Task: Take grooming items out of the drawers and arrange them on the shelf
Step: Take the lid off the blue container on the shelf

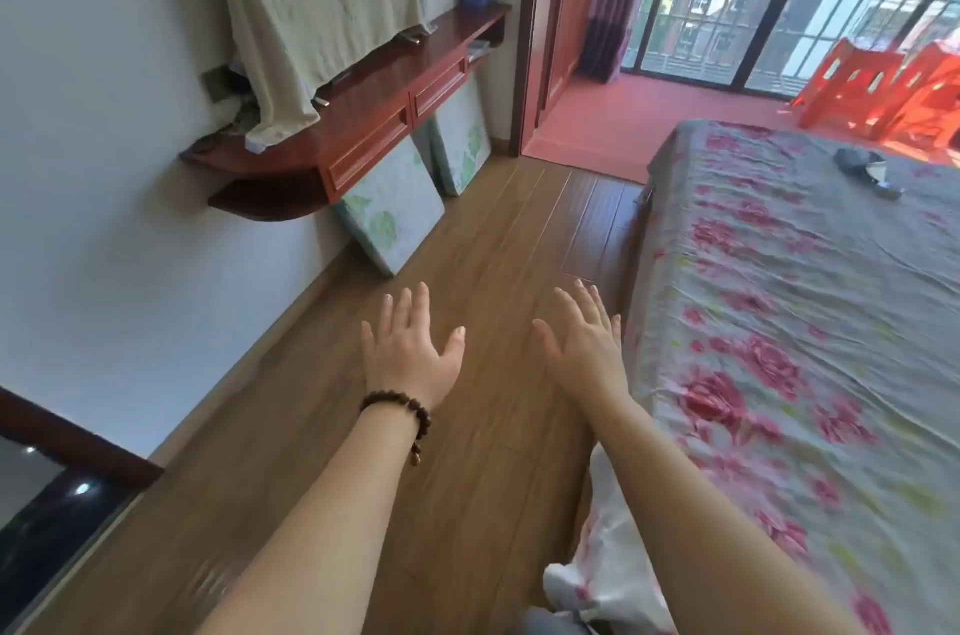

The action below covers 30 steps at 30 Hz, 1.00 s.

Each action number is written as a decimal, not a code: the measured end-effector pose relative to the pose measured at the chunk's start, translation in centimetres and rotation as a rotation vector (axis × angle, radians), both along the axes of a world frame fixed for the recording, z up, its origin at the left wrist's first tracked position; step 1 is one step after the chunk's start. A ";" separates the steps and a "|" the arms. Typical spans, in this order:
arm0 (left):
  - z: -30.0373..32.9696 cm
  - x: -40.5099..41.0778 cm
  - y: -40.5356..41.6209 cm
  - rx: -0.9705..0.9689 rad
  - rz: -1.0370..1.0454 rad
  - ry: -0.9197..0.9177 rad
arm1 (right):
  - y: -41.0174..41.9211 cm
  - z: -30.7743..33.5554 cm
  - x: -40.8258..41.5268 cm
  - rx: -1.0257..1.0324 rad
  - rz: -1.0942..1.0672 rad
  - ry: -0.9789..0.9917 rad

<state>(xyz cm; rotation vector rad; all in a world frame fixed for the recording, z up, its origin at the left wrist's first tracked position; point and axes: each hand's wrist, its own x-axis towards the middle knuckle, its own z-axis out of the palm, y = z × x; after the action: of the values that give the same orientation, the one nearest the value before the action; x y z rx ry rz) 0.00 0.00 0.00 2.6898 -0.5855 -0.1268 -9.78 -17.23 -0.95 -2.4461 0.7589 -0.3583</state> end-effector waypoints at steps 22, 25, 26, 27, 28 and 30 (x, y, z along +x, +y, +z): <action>-1.2 22.7 -23.9 0.097 -0.053 -0.054 | -22.4 -1.9 20.4 0.052 -0.048 0.077; -0.3 26.9 -29.3 0.100 -0.050 -0.058 | -27.5 -1.3 24.4 0.055 -0.037 0.076; -0.1 28.1 -30.8 0.093 -0.044 -0.058 | -29.1 -1.1 25.6 0.058 -0.039 0.075; 0.0 29.3 -32.3 0.089 -0.038 -0.058 | -30.5 -0.9 26.8 0.062 -0.043 0.075; 0.1 30.4 -33.6 0.088 -0.033 -0.058 | -31.9 -0.9 28.0 0.063 -0.048 0.075; 0.1 32.7 -36.0 0.088 -0.026 -0.055 | -34.3 -0.8 30.2 0.064 -0.050 0.075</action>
<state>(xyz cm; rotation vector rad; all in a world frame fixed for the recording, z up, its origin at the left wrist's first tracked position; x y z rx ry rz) 32.66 -36.03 0.12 2.7793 -0.6455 -0.0879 20.40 -51.51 -1.74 -2.3952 0.8516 -0.2584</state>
